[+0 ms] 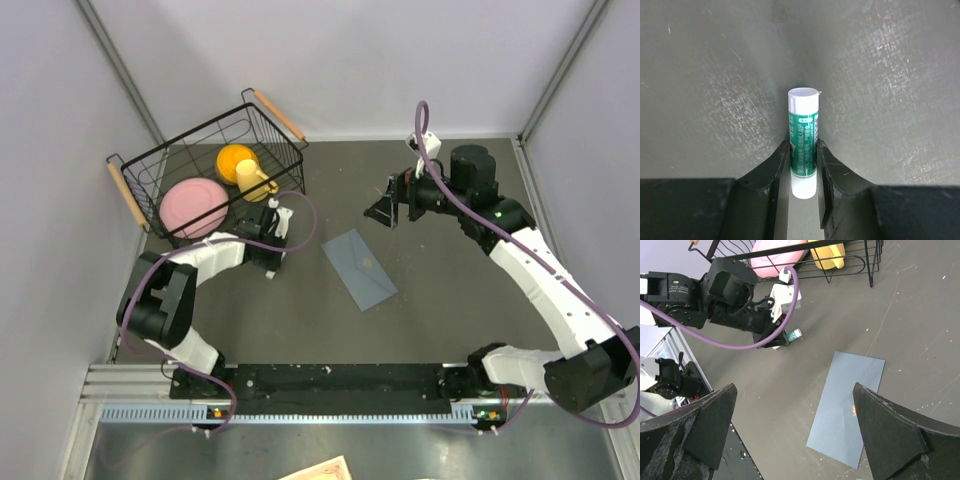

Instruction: Place the letter into the envelope and seal it

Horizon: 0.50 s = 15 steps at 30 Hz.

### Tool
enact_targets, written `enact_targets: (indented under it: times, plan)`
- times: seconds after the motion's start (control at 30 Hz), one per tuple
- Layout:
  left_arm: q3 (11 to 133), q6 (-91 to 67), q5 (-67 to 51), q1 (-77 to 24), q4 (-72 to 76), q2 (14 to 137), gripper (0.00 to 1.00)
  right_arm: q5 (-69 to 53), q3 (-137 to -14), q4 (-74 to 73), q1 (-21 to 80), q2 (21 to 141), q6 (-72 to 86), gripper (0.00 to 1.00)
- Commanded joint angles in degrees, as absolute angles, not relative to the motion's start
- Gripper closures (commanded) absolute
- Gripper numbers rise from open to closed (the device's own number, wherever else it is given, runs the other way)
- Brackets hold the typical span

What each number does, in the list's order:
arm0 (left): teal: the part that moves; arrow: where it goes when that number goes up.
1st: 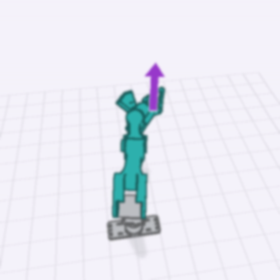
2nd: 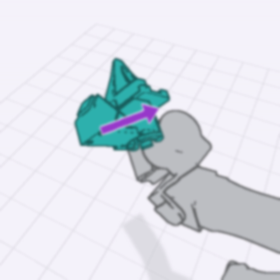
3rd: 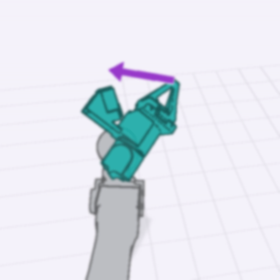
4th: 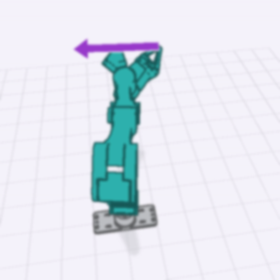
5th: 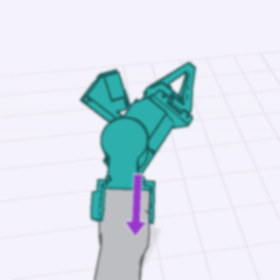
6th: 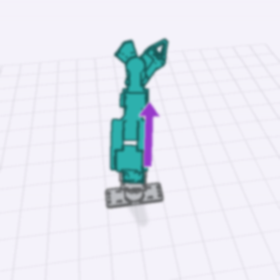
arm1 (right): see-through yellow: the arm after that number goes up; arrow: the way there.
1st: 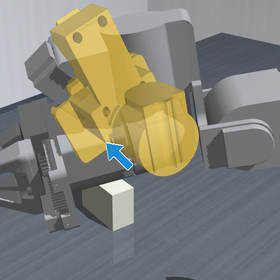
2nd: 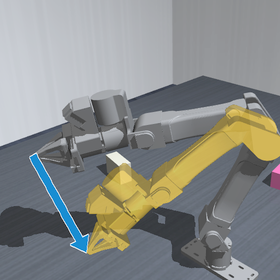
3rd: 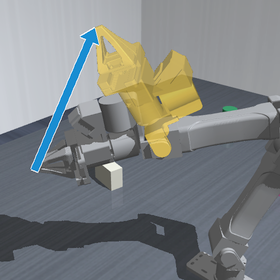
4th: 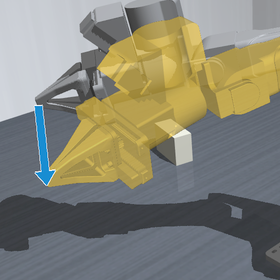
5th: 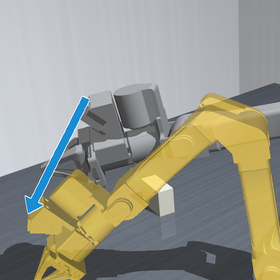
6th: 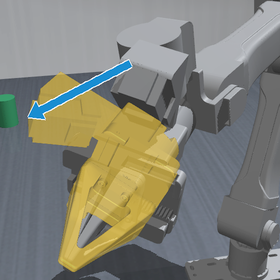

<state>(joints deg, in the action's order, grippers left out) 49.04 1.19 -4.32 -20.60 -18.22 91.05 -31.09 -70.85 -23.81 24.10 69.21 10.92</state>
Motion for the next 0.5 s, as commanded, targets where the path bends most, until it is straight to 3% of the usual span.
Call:
enact_targets:
  times: [0.0,0.3,0.47]
  plan:
    - [50.3,0.3,-2.5,-20.4,-17.8,92.5,0.87,-31.2,-71.4,-23.7,23.7,69.2,10.1,0.01]
    - [51.4,0.6,-2.8,-20.4,-19.2,93.3,0.59,-31.1,-72.8,-24.4,23.6,70.1,9.8,0.01]
    - [51.4,0.5,-3.0,-20.5,-19.2,93.3,0.5,-31.2,-73.2,-25.1,23.6,70.2,9.8,0.01]
